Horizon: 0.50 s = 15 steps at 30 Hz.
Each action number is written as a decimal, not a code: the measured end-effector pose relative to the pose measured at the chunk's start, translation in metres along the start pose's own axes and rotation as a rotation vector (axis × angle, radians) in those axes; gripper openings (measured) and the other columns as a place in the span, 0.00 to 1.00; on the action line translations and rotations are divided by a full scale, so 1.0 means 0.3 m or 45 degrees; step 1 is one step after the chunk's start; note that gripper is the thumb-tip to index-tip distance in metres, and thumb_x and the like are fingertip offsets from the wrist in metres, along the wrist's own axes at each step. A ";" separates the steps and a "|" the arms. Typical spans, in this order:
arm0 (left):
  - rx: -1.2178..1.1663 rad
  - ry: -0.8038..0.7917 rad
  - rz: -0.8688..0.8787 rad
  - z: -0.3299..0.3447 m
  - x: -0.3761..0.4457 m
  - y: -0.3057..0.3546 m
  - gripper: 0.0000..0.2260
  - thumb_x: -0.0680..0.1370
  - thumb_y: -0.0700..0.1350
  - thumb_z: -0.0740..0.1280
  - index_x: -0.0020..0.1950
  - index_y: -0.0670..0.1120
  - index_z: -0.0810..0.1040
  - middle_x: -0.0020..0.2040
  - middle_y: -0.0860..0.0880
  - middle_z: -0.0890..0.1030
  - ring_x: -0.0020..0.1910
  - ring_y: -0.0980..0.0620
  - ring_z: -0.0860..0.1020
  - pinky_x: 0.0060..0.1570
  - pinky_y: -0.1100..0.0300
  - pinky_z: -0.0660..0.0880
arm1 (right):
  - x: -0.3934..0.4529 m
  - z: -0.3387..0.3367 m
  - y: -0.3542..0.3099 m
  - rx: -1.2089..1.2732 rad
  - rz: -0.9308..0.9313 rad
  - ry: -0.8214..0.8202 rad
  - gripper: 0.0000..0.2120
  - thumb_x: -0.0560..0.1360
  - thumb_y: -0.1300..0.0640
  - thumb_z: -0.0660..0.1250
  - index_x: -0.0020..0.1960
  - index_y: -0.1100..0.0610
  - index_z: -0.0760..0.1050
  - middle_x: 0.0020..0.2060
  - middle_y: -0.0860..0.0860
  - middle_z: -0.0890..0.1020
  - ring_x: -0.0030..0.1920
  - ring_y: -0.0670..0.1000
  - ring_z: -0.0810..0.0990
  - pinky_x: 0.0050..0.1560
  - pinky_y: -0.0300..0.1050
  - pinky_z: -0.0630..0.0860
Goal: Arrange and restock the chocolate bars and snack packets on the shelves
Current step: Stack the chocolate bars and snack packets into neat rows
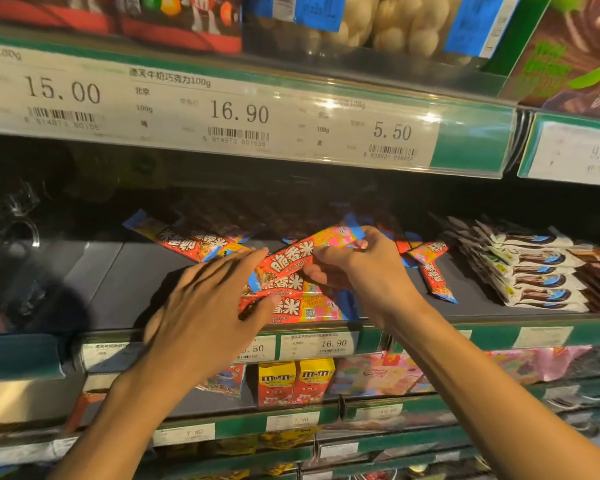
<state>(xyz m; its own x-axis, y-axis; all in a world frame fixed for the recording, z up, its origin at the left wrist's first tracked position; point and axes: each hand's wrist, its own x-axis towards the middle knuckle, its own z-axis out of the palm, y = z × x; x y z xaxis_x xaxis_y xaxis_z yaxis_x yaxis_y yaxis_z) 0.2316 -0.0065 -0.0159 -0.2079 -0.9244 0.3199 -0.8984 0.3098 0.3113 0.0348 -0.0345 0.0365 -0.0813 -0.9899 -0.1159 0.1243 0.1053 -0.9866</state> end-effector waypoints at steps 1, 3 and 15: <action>0.013 0.006 0.013 0.003 0.001 -0.003 0.31 0.75 0.69 0.50 0.76 0.60 0.60 0.74 0.60 0.66 0.72 0.57 0.62 0.71 0.54 0.60 | -0.001 -0.008 0.009 -0.064 -0.030 0.014 0.16 0.73 0.67 0.73 0.48 0.57 0.67 0.36 0.62 0.83 0.34 0.58 0.84 0.37 0.48 0.82; 0.026 0.002 0.028 0.009 0.003 -0.007 0.30 0.75 0.69 0.49 0.75 0.60 0.62 0.75 0.61 0.65 0.73 0.57 0.63 0.71 0.53 0.60 | 0.001 -0.030 0.030 -0.379 -0.164 0.070 0.18 0.71 0.60 0.77 0.50 0.58 0.67 0.38 0.62 0.84 0.37 0.60 0.84 0.40 0.53 0.82; 0.072 -0.092 -0.014 0.016 0.009 -0.003 0.37 0.72 0.71 0.36 0.79 0.60 0.48 0.79 0.62 0.50 0.78 0.61 0.48 0.76 0.52 0.50 | -0.028 -0.109 0.108 -1.629 -0.687 0.162 0.36 0.73 0.33 0.65 0.71 0.56 0.66 0.67 0.52 0.71 0.68 0.54 0.68 0.66 0.48 0.68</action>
<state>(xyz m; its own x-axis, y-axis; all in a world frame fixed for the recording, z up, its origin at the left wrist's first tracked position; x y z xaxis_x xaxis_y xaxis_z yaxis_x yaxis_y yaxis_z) 0.2300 -0.0104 -0.0197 -0.2232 -0.9419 0.2510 -0.9207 0.2883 0.2630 0.0074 -0.0197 0.0018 0.0739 -0.9276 0.3662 -0.9249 -0.2011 -0.3228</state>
